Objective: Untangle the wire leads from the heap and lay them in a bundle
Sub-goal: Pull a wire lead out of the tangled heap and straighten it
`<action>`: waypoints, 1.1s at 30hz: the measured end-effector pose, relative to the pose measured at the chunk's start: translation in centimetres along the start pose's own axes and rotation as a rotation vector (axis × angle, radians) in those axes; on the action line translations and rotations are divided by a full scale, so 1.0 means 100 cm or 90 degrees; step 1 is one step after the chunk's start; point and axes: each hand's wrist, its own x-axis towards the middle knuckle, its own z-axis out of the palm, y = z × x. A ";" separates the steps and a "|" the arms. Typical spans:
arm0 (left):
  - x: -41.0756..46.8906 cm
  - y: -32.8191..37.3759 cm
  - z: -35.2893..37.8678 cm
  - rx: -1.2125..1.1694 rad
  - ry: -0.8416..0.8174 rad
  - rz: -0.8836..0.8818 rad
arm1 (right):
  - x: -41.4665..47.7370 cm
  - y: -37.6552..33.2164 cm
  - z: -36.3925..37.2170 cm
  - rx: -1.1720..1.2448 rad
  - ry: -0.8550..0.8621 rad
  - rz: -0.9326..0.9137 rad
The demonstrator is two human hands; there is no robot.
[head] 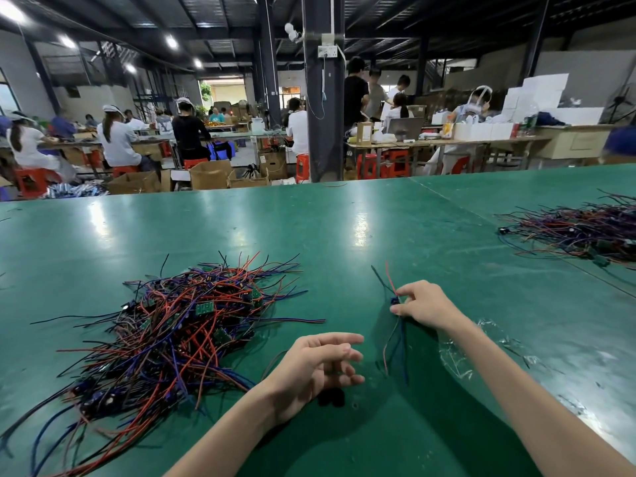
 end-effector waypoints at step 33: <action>-0.022 0.065 -0.091 1.004 0.731 0.221 | -0.016 -0.011 0.024 -0.377 0.165 -0.169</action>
